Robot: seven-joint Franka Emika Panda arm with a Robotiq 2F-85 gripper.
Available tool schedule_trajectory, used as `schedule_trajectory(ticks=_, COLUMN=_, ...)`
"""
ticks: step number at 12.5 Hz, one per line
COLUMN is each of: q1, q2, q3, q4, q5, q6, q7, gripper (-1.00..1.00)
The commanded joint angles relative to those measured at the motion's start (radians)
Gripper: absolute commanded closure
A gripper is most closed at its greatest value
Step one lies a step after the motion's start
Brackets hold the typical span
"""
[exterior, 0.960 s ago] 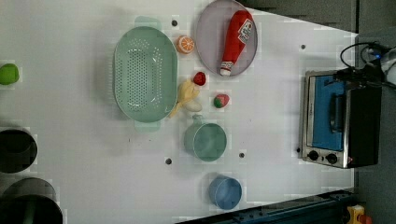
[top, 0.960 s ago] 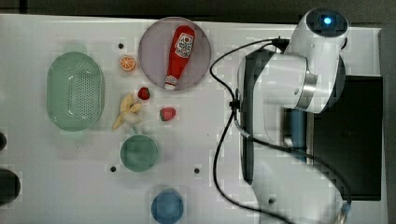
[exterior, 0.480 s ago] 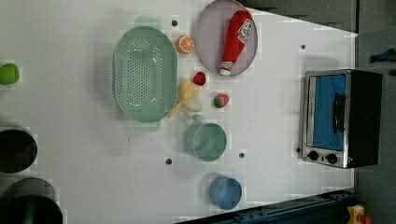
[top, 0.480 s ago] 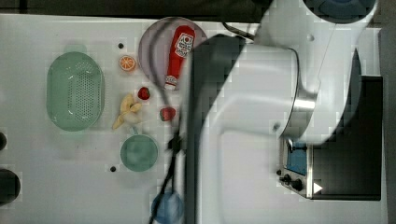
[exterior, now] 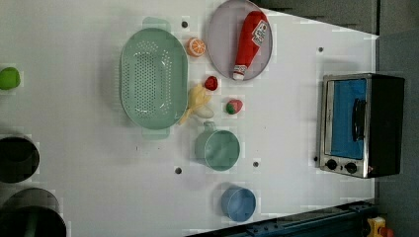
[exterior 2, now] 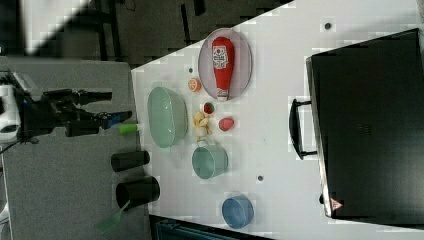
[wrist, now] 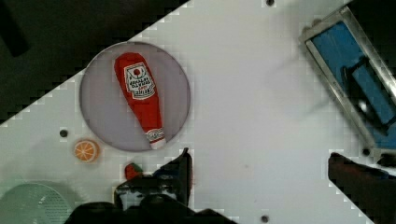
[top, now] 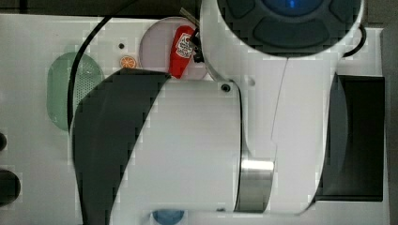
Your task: Flap close oven.
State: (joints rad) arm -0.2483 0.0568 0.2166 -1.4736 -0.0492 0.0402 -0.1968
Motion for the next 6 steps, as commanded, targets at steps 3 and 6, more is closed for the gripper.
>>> schedule_trajectory(ticks=3, q1=-0.044, q2=0.069, q3=-0.036, q4=-0.055, q5=0.058, q6=0.027, q7=0.222, gripper=-1.0)
schedule_trajectory(ticks=6, q1=-0.043, q2=0.068, q3=-0.034, q4=-0.055, q5=0.054, q6=0.012, q7=0.223, gripper=-1.0)
